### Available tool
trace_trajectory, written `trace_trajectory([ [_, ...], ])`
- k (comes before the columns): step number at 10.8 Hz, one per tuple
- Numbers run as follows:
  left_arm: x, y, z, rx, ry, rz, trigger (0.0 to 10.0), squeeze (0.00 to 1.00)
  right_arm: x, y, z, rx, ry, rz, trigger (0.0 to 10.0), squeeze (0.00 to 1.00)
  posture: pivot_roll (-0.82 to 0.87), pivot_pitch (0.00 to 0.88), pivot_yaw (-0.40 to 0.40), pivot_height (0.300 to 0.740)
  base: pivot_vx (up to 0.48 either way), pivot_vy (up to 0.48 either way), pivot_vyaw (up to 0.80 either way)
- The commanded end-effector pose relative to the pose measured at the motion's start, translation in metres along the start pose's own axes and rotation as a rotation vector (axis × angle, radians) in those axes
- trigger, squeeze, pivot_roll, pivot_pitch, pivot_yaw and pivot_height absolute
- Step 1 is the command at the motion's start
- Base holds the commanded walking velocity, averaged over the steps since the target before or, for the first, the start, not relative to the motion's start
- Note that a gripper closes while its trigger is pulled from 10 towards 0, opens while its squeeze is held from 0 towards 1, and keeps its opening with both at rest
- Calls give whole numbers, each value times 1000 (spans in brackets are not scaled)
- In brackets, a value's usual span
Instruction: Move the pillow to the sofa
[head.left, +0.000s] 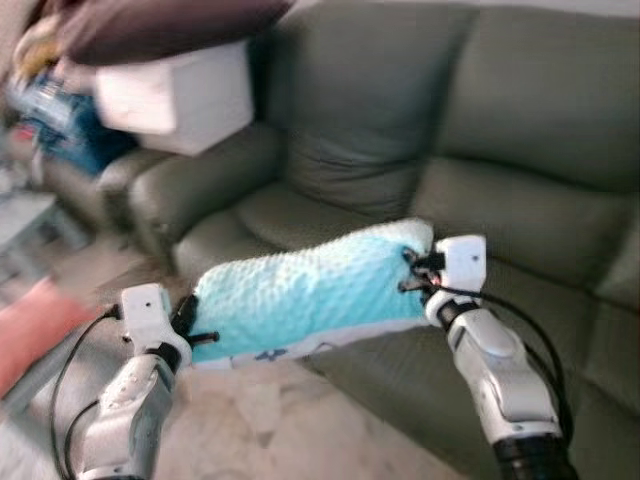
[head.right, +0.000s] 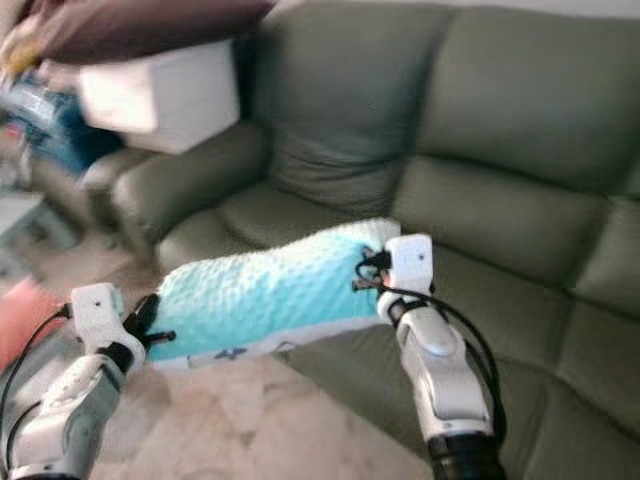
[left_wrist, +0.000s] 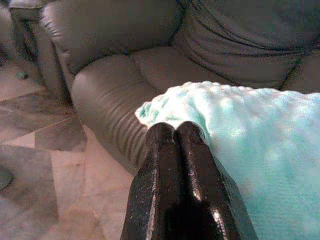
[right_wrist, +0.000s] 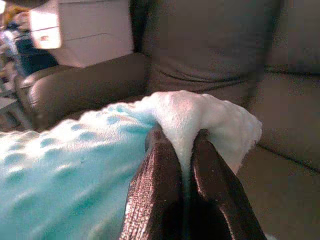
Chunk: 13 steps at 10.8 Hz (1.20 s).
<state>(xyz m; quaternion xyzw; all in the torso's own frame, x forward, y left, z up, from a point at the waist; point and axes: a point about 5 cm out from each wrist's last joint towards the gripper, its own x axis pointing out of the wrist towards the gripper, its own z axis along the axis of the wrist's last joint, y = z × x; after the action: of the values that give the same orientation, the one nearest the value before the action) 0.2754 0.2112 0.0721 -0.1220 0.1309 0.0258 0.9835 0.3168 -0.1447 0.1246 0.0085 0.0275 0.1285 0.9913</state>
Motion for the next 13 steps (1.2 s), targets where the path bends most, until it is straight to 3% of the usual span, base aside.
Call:
trace_trajectory([
  [1,2,-4,4,-2,-5,-16,10000,0,-1,-4,6,-6,-20,-18,10000,0,-283,30,114,740,0,0,-800],
  [8,4,-1,6,-42,-26,-1,10000,0,1,-7,9,-20,-23,-20,10000,0,-292,23,108,740,0,0,-800],
  [13,0,0,3,-51,-24,-11,10000,0,-1,-6,9,-30,-22,-7,10000,0,-292,33,104,740,329,0,-89],
])
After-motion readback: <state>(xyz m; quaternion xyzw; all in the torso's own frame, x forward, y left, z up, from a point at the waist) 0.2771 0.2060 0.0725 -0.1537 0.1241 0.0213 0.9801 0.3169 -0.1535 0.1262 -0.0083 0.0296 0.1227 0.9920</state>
